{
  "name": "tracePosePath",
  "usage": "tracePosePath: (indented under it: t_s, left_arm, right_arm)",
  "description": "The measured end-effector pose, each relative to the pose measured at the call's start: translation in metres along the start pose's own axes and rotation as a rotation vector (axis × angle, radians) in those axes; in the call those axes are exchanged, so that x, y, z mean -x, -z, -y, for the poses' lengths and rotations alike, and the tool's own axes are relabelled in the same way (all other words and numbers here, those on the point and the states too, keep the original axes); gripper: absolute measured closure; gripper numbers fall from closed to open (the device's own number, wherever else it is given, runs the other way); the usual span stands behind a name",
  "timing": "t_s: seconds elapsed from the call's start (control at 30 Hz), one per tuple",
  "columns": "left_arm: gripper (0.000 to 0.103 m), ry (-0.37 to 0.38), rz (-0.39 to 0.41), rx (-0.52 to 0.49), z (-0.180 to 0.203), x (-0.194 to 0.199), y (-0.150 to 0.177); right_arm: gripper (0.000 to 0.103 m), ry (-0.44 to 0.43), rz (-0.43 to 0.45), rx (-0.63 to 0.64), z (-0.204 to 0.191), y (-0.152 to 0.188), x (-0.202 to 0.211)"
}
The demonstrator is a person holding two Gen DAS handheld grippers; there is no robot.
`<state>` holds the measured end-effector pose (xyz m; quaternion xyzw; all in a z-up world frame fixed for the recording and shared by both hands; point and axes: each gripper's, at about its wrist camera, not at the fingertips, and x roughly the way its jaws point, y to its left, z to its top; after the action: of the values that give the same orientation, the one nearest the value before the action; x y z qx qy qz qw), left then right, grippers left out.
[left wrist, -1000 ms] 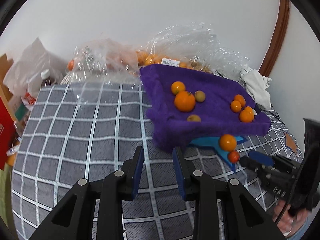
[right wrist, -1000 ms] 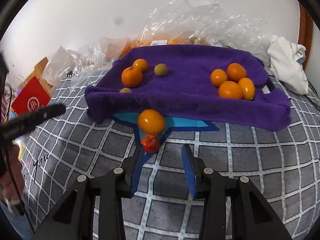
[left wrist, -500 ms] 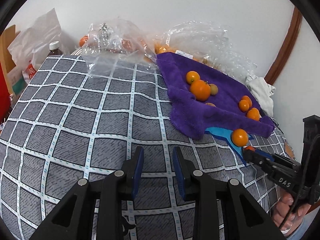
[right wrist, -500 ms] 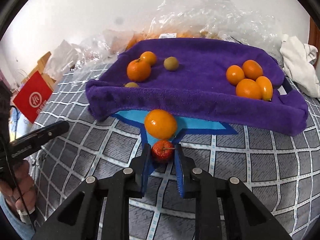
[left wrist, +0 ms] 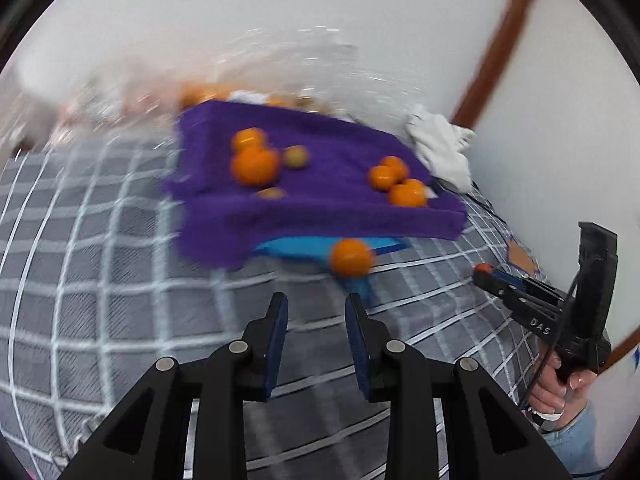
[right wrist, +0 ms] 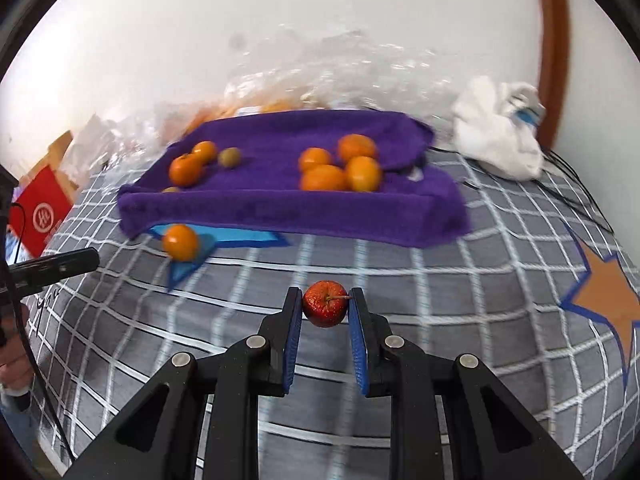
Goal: Organize fruits
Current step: 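Grasp an orange on the bed with the left gripper while the right gripper holds the red fruit, then carry both fruits over the towel while the right gripper opens to drop the red fruit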
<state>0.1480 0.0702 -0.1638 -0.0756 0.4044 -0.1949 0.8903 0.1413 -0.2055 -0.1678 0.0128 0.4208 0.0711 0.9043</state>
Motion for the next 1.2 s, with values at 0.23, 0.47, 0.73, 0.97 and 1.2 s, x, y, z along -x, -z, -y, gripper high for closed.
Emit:
tracePosePath:
  t_s: [0.23,0.47,0.73,0.97,1.2]
  left_arm:
    - [0.067,-0.143,-0.012,-0.047,0.036,-0.041,-0.02]
    - [0.066,-0.214,-0.027,-0.141,0.055,-0.073,-0.018]
    - [0.068,-0.08,-0.036,-0.064,0.04,-0.074,-0.016]
    - [0.068,-0.005,0.079,0.024,0.023,-0.05,-0.011]
    - [0.068,-0.025,0.119,0.012,0.025,-0.044,-0.015]
  right_arm:
    - [0.08,-0.007,0.026,-0.04,0.027,0.009,0.015]
    - [0.08,-0.017,0.02,-0.044,0.031,0.016,0.008]
    - [0.08,-0.071,0.013,-0.073,0.037,0.017,0.005]
    - [0.08,-0.072,-0.005,-0.08,0.037,0.017,0.002]
    - [0.08,-0.092,0.01,-0.094,0.041,0.018,0.006]
